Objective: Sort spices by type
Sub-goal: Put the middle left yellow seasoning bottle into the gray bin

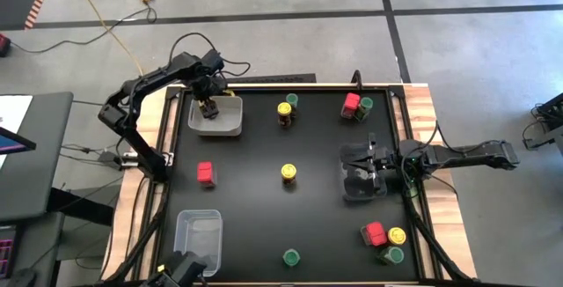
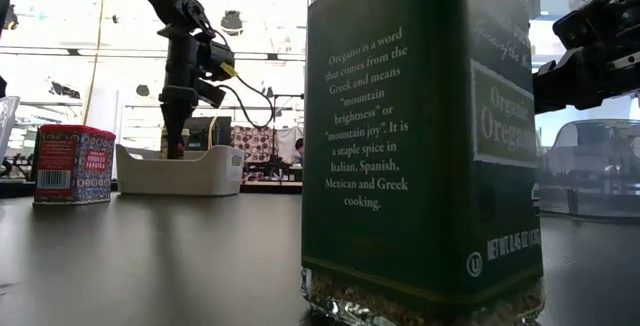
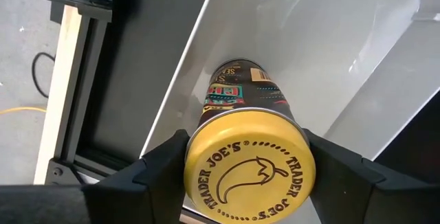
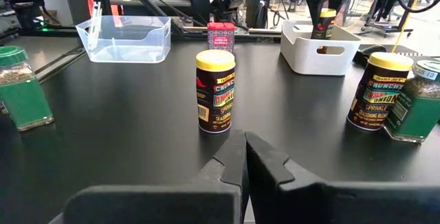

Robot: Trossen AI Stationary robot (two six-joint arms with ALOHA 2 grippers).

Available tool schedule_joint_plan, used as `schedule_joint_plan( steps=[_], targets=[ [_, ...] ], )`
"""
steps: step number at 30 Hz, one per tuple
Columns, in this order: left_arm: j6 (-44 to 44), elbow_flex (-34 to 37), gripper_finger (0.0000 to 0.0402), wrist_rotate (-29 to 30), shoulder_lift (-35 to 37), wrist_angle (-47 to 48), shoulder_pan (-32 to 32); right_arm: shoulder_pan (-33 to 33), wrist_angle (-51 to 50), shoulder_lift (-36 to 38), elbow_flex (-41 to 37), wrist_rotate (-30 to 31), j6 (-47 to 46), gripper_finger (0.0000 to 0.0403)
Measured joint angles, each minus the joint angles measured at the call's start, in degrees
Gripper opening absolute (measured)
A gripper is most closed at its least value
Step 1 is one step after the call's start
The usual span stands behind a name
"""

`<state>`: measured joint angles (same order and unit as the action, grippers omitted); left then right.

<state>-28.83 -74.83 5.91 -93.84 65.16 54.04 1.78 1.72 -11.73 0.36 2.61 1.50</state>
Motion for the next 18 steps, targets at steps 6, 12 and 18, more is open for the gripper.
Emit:
schedule_joint_plan(
  steps=[6, 12, 18],
  targets=[
    [-0.26, 0.01, 0.0247, -0.02, 0.00, -0.27, 0.00, -0.02, 0.00, 0.02, -0.02, 0.02, 0.02, 0.0036],
    [0.01, 0.00, 0.0247, -0.02, 0.00, -0.74, 0.00, 0.00, -0.01, 0.01, -0.01, 0.00, 0.02, 0.0036],
    [0.49, 0.00, 0.0247, -0.02, 0.00, -1.22, 0.00, 0.00, -0.01, 0.00, -0.01, 0.00, 0.01, 0.0036]
  ],
)
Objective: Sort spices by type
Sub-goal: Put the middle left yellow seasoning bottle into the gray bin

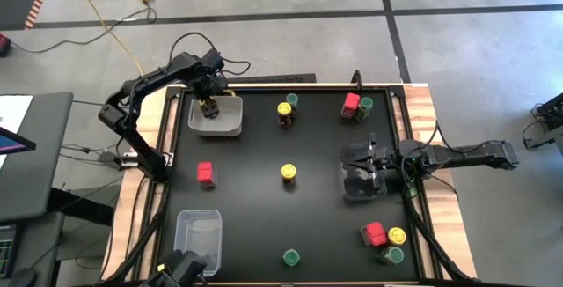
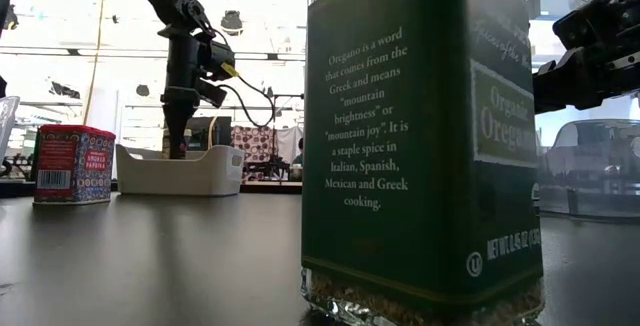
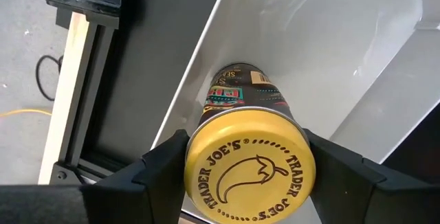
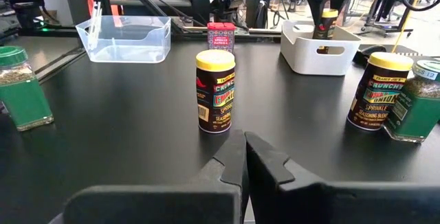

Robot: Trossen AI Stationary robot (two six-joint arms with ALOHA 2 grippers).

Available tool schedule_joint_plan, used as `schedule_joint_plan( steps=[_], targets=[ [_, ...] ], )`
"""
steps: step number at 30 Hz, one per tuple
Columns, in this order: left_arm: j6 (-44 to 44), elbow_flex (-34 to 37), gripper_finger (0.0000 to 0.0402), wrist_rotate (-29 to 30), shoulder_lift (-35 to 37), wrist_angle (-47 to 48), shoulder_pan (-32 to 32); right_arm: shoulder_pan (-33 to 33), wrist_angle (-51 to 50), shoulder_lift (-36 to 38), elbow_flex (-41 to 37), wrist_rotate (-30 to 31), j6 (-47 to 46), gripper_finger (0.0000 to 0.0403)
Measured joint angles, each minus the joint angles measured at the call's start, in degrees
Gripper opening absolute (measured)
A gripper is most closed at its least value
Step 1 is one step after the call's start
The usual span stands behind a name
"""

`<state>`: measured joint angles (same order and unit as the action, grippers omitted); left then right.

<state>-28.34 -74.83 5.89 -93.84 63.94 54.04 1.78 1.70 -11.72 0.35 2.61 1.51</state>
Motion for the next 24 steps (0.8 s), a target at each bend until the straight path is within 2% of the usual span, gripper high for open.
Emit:
schedule_joint_plan(
  steps=[11, 19, 24],
  targets=[
    [0.52, 0.02, 0.0250, 0.00, 0.00, -0.37, 0.00, 0.00, 0.00, 0.00, 0.01, 0.01, 0.00, 0.0036],
    [1.16, 0.02, 0.0284, -0.01, 0.00, -0.40, -0.02, -0.02, -0.01, 0.02, 0.01, 0.02, 0.01, 0.0036],
    [1.38, 0.02, 0.0293, 0.35, 0.04, -0.44, -0.02, 0.00, 0.00, 0.02, -0.01, 0.01, 0.00, 0.0036]
  ],
)
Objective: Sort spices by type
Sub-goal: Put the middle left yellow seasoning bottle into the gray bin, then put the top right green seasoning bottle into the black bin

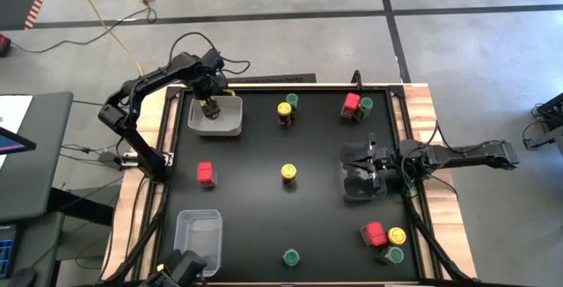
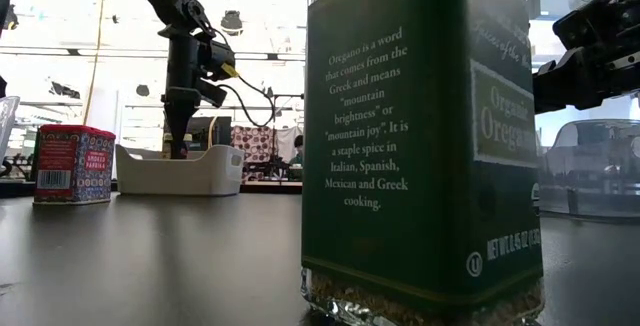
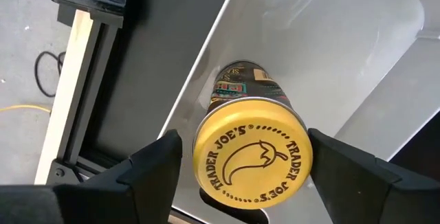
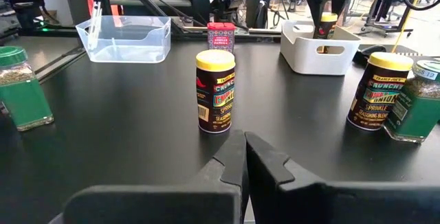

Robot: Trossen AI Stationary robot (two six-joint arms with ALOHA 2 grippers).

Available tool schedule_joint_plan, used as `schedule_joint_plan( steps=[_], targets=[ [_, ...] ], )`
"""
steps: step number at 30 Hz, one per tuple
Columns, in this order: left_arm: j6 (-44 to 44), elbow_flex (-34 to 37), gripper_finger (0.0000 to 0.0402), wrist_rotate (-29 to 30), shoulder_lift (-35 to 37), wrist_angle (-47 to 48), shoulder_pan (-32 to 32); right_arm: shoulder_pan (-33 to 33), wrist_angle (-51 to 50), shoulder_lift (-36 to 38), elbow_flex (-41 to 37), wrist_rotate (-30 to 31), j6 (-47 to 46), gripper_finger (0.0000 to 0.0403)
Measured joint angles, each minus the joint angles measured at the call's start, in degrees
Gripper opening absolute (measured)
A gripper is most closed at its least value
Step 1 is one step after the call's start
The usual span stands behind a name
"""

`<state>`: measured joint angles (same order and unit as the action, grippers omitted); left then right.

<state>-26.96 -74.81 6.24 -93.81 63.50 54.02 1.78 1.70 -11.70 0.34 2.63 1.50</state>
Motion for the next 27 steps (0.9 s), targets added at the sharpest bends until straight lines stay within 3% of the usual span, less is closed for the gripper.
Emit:
schedule_joint_plan(
  steps=[27],
  targets=[
    [1.70, -0.39, 0.0292, 0.43, 8.61, 2.96, 0.00, -0.02, 0.01, -0.01, 0.00, 0.00, 0.01, 0.0036]
  ],
)
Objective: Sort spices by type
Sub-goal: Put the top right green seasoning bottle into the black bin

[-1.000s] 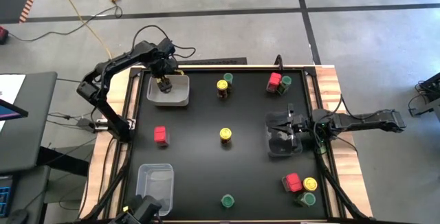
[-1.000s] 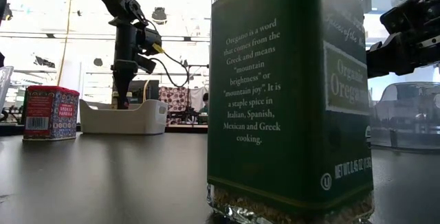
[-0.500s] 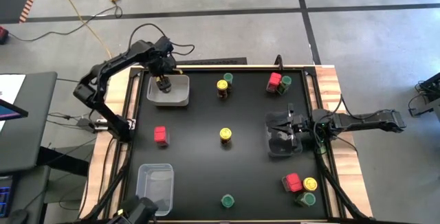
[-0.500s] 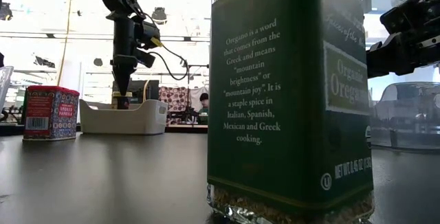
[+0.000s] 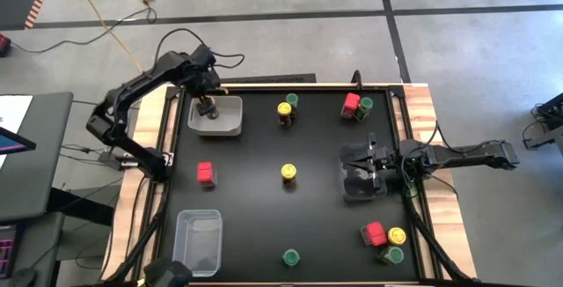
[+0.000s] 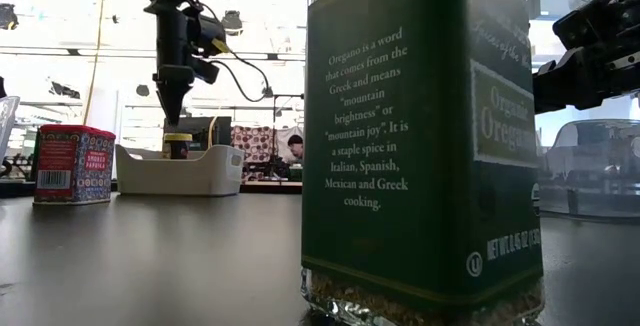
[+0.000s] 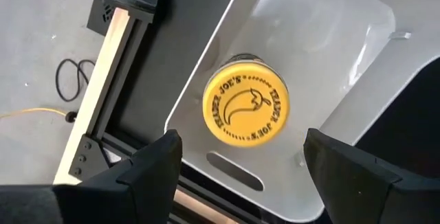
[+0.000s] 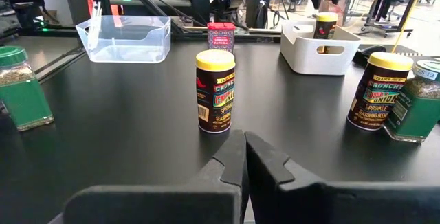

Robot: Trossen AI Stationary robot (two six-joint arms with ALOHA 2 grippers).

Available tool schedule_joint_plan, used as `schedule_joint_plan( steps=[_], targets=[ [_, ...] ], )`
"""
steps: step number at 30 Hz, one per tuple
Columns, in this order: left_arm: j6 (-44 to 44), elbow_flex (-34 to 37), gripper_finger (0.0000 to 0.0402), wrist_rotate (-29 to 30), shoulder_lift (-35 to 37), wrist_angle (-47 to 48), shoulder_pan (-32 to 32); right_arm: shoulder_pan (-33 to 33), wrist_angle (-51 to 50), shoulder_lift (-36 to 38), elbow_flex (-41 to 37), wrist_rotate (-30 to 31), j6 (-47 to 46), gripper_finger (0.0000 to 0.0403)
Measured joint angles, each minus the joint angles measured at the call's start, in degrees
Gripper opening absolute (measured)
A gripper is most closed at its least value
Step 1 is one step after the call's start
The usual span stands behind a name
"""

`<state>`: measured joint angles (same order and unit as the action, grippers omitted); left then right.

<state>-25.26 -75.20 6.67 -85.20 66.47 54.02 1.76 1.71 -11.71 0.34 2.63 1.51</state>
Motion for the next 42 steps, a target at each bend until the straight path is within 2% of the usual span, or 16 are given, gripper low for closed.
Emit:
schedule_joint_plan(
  steps=[10, 22, 28, 35, 42],
  targets=[
    [4.03, -0.07, 0.0291, -6.45, 9.21, 0.00, -1.49, 0.00, 0.00, 0.00, 0.00, -0.01, -0.01, 0.0036],
    [-1.12, -0.07, 0.0291, -6.28, 10.96, -2.92, -2.32, 0.02, 0.00, 0.00, 0.01, -0.01, -0.01, 0.0036],
    [-4.09, -0.07, 0.0292, -3.59, 10.96, -4.06, -2.32, 0.00, -0.01, 0.01, 0.02, 0.00, -0.01, 0.0036],
    [-6.17, -0.07, 0.0331, -0.71, 10.96, -4.97, -2.32, 0.01, 0.01, 0.01, 0.00, -0.01, -0.01, 0.0036],
    [-4.48, -0.07, 0.0333, -0.75, 10.96, -5.76, -2.32, 0.01, 0.01, 0.00, 0.00, -0.02, 0.00, 0.0036]
  ],
)
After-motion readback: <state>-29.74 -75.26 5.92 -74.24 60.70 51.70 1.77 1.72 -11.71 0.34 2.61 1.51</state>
